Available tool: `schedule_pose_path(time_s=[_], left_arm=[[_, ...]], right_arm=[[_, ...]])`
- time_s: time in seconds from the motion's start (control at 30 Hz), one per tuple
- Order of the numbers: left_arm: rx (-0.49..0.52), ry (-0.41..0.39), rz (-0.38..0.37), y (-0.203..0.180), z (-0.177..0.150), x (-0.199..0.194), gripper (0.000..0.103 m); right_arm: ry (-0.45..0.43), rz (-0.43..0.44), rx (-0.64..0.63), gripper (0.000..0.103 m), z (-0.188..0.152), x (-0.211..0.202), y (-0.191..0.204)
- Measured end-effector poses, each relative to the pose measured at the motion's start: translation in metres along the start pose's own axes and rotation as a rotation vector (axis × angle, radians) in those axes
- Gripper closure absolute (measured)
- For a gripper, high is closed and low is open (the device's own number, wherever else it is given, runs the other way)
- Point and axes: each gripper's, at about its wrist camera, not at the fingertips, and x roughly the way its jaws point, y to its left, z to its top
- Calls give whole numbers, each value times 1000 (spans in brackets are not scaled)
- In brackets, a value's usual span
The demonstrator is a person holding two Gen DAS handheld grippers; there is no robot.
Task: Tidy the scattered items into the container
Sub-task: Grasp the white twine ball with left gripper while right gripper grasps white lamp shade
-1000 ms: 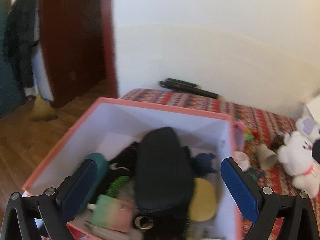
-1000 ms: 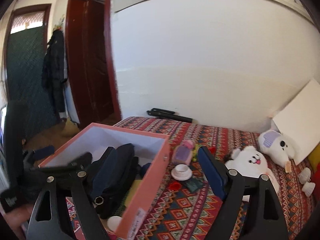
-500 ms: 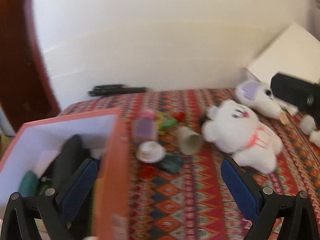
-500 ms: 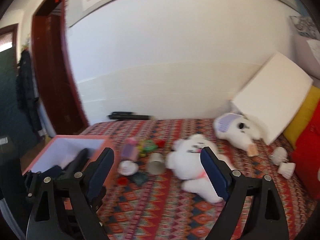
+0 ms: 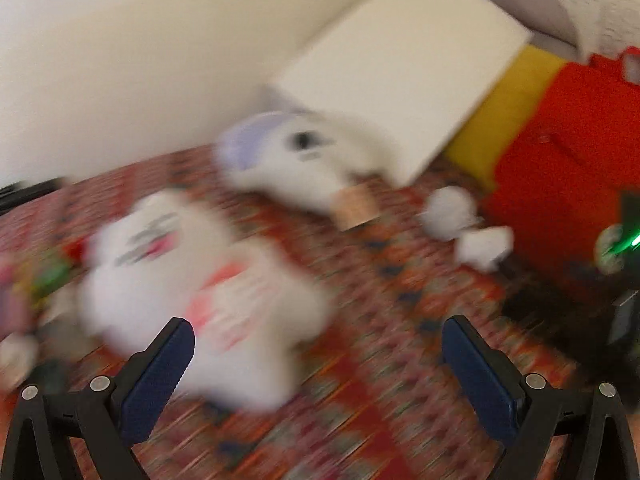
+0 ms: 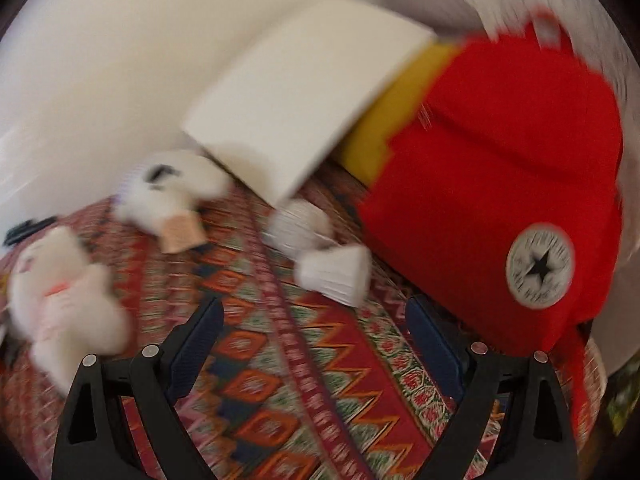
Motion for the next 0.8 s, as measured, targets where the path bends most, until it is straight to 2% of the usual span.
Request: schedule_pose_path(time_s=[0.13,0.23,0.27,0.3,0.37,0.43,0.47,0.5,0.53,0.6,0.67,0.7,0.73,0.77,0.8], left_arm=[[71,44,-69,-32,46,46,1],[148,52,-102,-52,73,76,1],[175,52,-121,-59,78,84,1],[203,55,-139,-67,83,95,1],[270,65,-175,-88,89,124,1],[290,79,-247,-100,92,151,0],[279,93,-292,-105,94,166,0],[274,115,-288,-109,95,183,0],[279,134,-244,-113,94,200,1],[307,170,-188,-118,89,224,1],[328,226,-205,-125,80,247,1],[344,245,-222,-129,74,256,5],[370,266,-225,-134,68,262,35],[384,285,-220,-137,63,265,51],[382,284,-215,-137,60,263,51]], right_arm=[[53,0,50,9,4,51,-7],[101,-11,-16,10,4,93,4],[115,-11,-40,26,4,100,4],[132,8,-41,64,5,106,-1],[132,30,-18,88,9,106,-17],[132,33,-15,93,10,99,-35],[148,59,23,91,8,98,-46],[157,102,53,91,8,97,-55],[165,128,66,91,8,95,-59],[165,132,49,95,8,89,-57],[162,129,21,96,6,85,-53],[164,133,21,96,5,84,-53],[167,140,29,96,4,83,-54],[170,148,41,96,4,82,-56],[172,155,48,96,3,81,-57]])
